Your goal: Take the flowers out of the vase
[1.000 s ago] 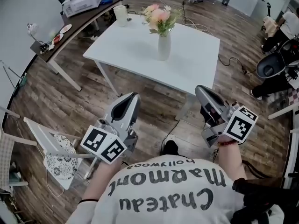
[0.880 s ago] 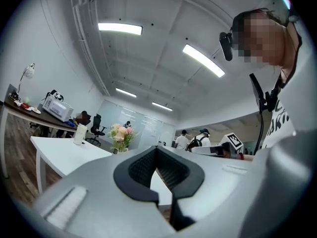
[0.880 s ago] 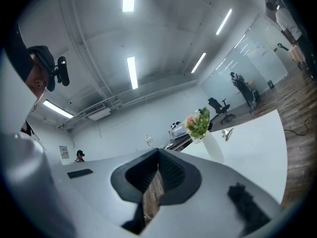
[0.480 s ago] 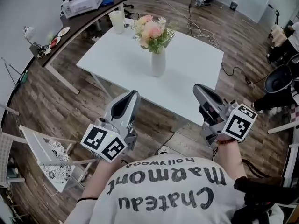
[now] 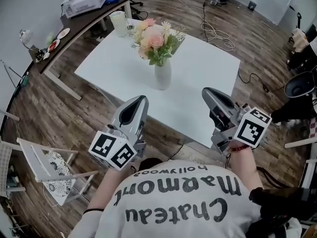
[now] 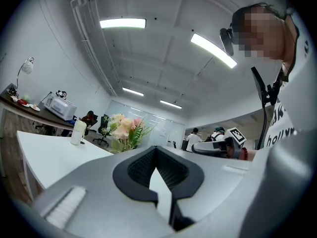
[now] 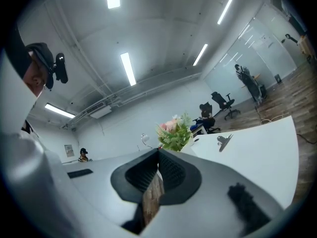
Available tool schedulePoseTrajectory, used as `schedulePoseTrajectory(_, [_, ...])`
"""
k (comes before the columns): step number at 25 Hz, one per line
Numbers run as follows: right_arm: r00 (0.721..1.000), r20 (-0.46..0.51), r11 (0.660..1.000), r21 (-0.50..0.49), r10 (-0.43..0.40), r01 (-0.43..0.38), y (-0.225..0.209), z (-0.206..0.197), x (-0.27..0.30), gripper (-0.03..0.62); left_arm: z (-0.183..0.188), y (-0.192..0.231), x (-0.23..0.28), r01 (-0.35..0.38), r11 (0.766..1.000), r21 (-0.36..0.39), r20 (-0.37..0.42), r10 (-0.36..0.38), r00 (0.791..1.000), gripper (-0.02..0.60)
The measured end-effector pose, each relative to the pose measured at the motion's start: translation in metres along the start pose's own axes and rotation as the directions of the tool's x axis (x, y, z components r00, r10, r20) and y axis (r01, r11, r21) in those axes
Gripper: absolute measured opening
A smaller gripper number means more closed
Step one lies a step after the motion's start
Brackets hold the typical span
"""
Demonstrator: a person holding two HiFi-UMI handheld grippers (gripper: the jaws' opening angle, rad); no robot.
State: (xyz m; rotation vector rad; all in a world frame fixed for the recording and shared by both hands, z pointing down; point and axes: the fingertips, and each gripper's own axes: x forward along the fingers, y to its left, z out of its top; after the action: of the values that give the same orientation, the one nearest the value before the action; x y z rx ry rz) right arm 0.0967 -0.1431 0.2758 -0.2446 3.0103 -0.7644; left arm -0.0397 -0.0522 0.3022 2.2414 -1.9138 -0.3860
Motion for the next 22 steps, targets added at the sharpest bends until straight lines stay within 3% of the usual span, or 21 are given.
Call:
schedulePoseTrajectory(1, [1.000, -0.004, 1.000, 0.004, 0.000, 0.000, -0.004, -0.001, 0.002, 0.015, -0.002, 0.002, 0.004, 0.000, 1.000, -0.005, 0.001, 0.000, 1.000, -0.007])
schedulePoseTrajectory(5, [1.000, -0.002, 1.000, 0.024, -0.020, 0.020, -0.022, -0.002, 0.014, 0.015, -0.010, 0.011, 0.020, 0.033, 0.999, -0.015, -0.033, -0.034, 0.999, 0.133])
schedulePoseTrajectory(9, [1.000, -0.010, 0.999, 0.040, -0.024, 0.024, -0.028, -0.006, 0.033, 0.015, -0.020, 0.029, 0.034, 0.059, 0.998, 0.016, -0.083, -0.058, 0.995, 0.152])
schedulePoseTrajectory(12, [0.999, -0.012, 0.998, 0.044, -0.052, 0.052, -0.033, -0.010, 0.047, 0.015, -0.033, 0.044, 0.049, 0.092, 0.996, 0.018, -0.141, -0.088, 0.986, 0.206])
schedulePoseTrajectory(18, [0.987, 0.027, 0.984, 0.087, -0.160, 0.157, -0.047, -0.017, 0.065, 0.015, -0.081, 0.072, 0.092, 0.215, 0.972, 0.098, -0.338, -0.171, 0.926, 0.293])
schedulePoseTrajectory(22, [0.967, 0.066, 0.967, 0.095, -0.245, 0.238, -0.054, -0.014, 0.074, 0.015, -0.100, 0.091, 0.120, 0.276, 0.952, 0.135, -0.401, -0.202, 0.894, 0.322])
